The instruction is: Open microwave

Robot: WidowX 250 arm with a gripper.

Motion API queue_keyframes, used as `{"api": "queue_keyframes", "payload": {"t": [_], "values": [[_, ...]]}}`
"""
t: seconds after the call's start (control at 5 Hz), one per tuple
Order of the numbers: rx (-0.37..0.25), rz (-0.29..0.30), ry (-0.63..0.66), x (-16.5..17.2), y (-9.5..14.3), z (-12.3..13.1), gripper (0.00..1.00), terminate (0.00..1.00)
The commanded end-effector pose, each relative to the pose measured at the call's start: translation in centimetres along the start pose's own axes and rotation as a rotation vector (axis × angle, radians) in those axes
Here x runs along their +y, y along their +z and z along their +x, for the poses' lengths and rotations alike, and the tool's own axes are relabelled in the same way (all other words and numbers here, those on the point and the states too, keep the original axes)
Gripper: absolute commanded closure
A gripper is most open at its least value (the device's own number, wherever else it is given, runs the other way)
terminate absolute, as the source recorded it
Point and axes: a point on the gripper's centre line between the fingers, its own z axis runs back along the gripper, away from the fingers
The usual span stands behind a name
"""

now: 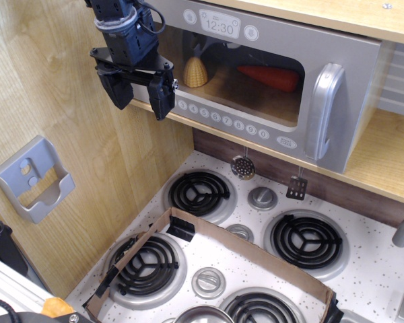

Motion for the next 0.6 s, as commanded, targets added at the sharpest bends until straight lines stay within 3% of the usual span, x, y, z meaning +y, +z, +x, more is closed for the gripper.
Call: {"api": "queue_keyframes", "payload": {"t": [0.0, 0.2, 0.4], "values": [[0.000, 0.000, 0.000, 0.0, 0.0, 0.0, 0.00, 0.00], [-0.041, 0.000, -0.040, -3.5, 1.6, -0.6, 0.00, 0.00], [-0.094, -0.012, 0.001, -6.7, 2.5, -1.5, 0.00, 0.00]]}}
